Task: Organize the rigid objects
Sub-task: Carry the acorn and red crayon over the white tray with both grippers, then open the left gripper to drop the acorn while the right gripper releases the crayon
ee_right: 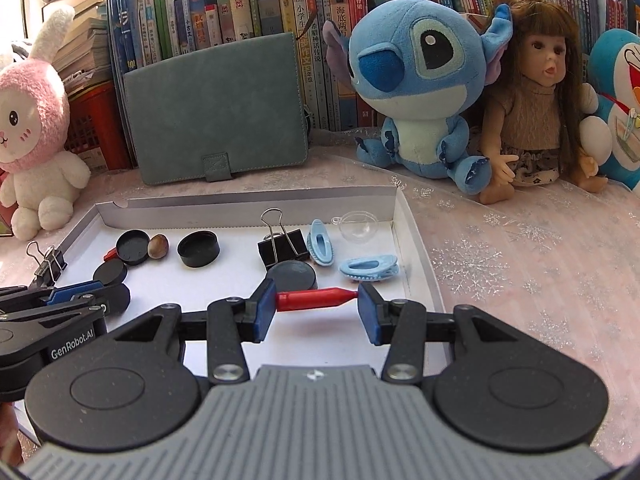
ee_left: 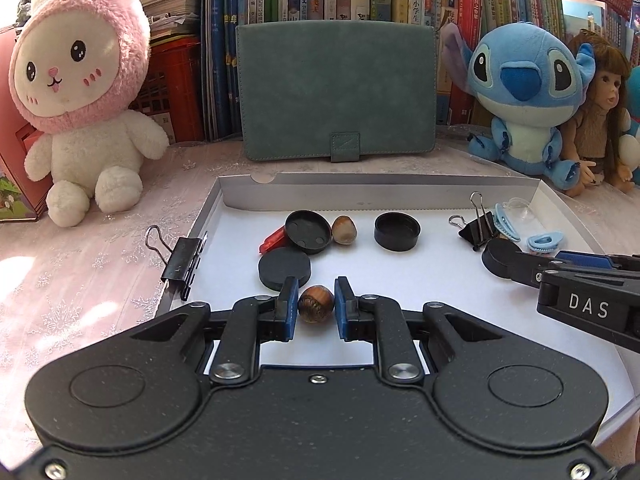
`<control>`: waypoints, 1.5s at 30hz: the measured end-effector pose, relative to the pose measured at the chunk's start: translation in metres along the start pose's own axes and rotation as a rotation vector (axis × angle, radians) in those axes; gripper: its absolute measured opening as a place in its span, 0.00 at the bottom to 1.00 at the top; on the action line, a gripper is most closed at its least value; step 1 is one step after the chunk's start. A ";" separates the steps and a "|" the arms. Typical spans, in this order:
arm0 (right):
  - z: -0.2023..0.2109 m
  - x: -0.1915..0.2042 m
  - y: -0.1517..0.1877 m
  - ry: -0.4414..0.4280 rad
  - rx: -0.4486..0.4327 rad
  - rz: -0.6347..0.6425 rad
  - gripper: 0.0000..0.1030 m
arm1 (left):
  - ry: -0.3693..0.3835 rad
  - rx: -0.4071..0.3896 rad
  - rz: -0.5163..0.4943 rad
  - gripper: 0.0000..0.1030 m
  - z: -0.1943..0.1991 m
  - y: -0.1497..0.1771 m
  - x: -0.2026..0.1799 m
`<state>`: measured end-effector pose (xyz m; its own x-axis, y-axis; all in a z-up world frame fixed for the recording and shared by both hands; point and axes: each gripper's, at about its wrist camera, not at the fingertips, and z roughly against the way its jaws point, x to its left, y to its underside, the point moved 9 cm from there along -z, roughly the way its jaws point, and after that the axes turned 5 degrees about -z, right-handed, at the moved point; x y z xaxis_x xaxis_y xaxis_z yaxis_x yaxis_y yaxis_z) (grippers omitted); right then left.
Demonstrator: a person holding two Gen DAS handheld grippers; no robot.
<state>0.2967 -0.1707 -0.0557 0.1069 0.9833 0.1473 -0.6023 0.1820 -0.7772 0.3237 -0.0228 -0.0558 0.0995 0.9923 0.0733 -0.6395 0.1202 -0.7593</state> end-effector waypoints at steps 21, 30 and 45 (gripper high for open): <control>-0.005 0.006 0.005 0.009 0.015 0.030 0.50 | -0.021 -0.018 -0.005 0.28 0.001 0.001 0.003; -0.002 0.007 0.005 0.003 0.008 0.026 0.56 | -0.015 -0.005 0.015 0.49 0.001 0.003 0.006; 0.003 0.008 0.008 -0.007 -0.011 0.034 0.67 | -0.011 -0.012 0.024 0.72 0.006 0.003 0.006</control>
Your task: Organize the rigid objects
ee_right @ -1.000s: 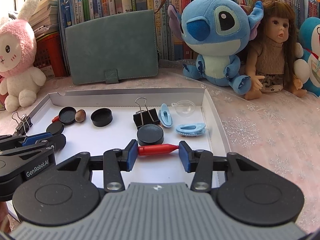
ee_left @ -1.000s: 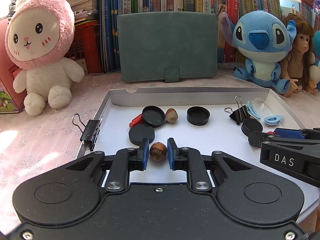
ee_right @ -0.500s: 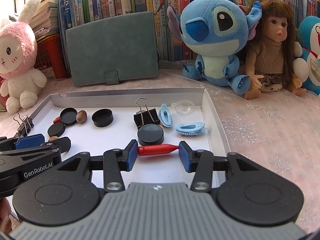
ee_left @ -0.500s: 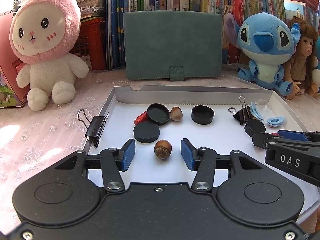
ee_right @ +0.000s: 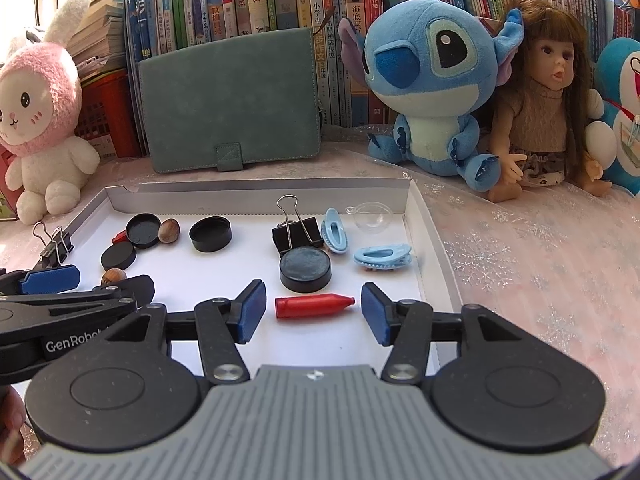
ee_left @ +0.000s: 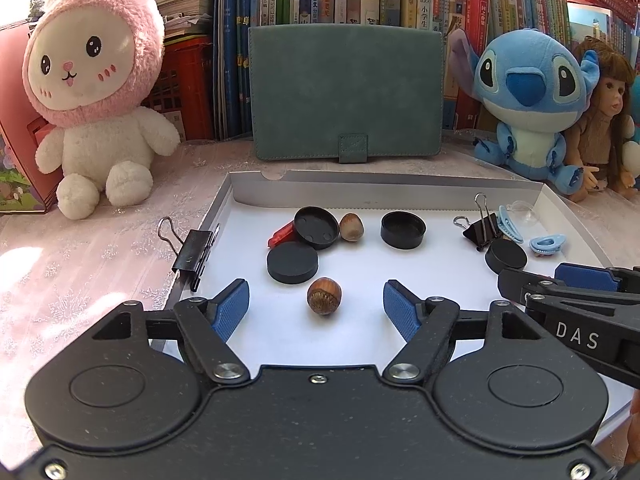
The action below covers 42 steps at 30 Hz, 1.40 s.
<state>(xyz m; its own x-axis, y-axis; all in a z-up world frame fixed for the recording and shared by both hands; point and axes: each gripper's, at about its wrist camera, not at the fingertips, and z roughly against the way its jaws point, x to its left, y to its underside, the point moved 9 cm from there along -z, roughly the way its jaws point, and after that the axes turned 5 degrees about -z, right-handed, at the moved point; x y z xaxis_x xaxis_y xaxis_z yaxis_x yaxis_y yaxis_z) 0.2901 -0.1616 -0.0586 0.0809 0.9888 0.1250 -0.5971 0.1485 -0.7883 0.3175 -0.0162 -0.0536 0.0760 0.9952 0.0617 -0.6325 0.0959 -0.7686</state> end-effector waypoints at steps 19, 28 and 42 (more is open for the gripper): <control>0.000 -0.006 -0.001 -0.006 -0.063 -0.006 0.77 | -0.005 -0.064 -0.024 0.78 0.003 -0.005 -0.004; -0.007 -0.009 -0.006 -0.001 -0.071 -0.041 0.78 | -0.033 -0.047 0.002 0.78 -0.005 -0.008 0.002; 0.053 -0.004 -0.011 -0.047 -0.137 -0.029 0.88 | -0.015 -0.114 -0.034 0.83 0.063 -0.002 0.003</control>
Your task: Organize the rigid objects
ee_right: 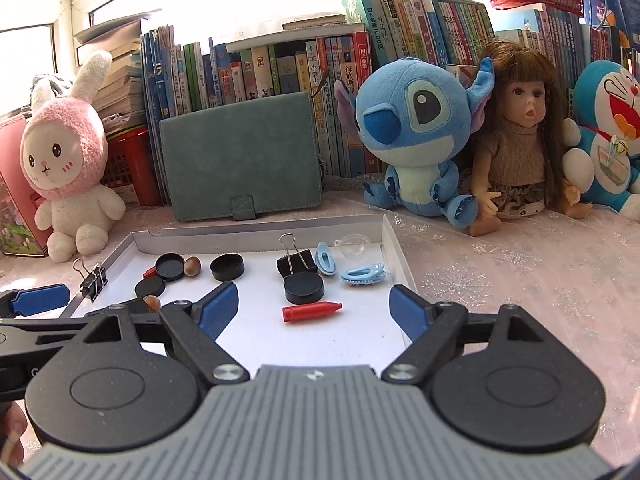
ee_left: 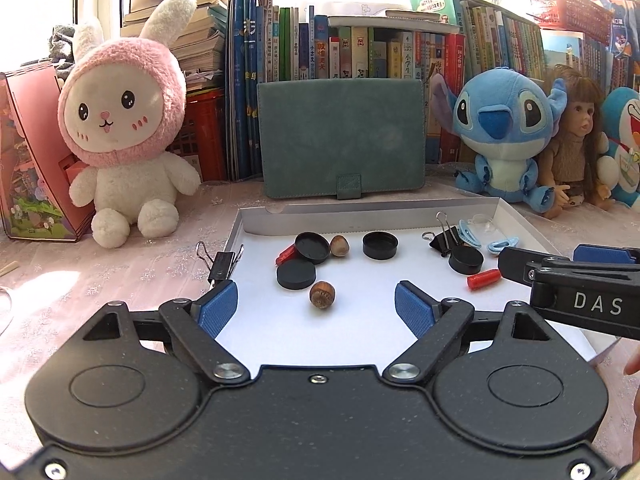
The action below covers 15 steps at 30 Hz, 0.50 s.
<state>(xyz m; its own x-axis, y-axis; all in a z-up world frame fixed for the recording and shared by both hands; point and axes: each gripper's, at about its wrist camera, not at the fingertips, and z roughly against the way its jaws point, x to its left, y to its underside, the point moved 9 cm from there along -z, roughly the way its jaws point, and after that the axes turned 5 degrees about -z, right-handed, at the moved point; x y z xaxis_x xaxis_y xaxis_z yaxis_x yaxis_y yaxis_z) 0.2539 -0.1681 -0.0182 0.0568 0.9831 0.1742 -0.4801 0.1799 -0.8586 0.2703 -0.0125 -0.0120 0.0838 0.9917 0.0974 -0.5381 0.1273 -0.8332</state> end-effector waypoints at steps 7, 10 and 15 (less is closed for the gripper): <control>0.032 0.001 -0.001 -0.009 -0.015 0.019 0.90 | 0.035 0.004 -0.014 0.83 0.033 0.005 -0.002; 0.047 0.003 -0.002 -0.013 -0.034 0.027 0.93 | 0.048 -0.013 -0.019 0.84 0.048 0.006 -0.003; 0.068 0.007 0.004 -0.024 -0.051 0.056 0.96 | 0.067 0.016 -0.011 0.85 0.063 0.017 -0.002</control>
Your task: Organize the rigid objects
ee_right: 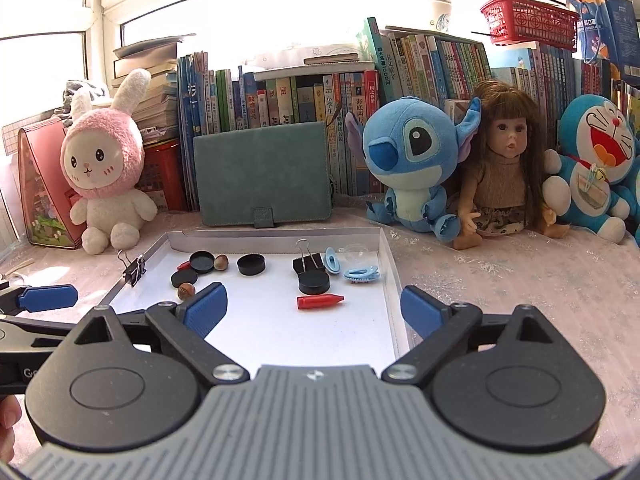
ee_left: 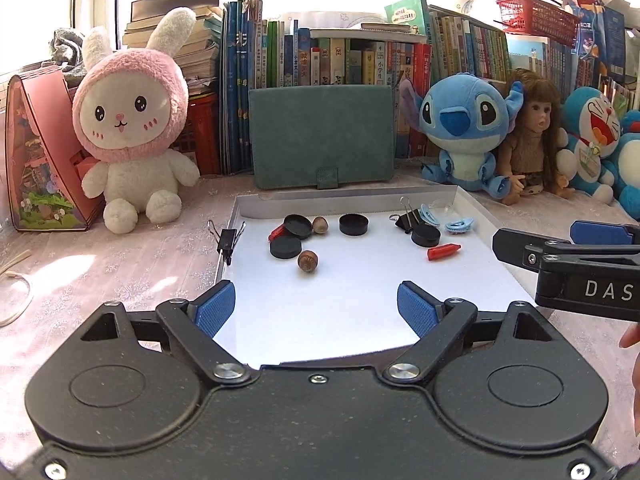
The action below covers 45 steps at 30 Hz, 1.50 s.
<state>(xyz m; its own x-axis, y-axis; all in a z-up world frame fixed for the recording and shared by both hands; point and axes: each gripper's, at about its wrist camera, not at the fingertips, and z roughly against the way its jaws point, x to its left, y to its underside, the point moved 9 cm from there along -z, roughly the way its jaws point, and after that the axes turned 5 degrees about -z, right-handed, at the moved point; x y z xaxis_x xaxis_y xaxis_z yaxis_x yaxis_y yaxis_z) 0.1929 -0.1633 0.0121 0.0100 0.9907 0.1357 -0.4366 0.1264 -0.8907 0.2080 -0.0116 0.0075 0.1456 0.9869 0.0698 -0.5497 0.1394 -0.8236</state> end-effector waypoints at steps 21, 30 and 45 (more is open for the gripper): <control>-0.019 -0.007 0.080 0.062 0.167 0.047 1.00 | -0.053 0.118 0.010 0.90 -0.036 0.066 0.001; -0.028 -0.006 0.088 0.065 0.210 0.035 1.00 | -0.047 0.108 0.032 0.99 -0.044 0.066 0.004; -0.028 -0.006 0.089 0.061 0.212 0.028 1.00 | -0.044 0.109 0.039 1.00 -0.045 0.067 0.005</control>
<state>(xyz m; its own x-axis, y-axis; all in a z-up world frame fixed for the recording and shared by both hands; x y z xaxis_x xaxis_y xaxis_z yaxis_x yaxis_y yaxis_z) 0.1793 -0.1567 -0.0802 0.0472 0.9957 0.0798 -0.6171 0.0919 -0.7815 0.2091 -0.0014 -0.0725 0.0873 0.9940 0.0660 -0.6407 0.1067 -0.7603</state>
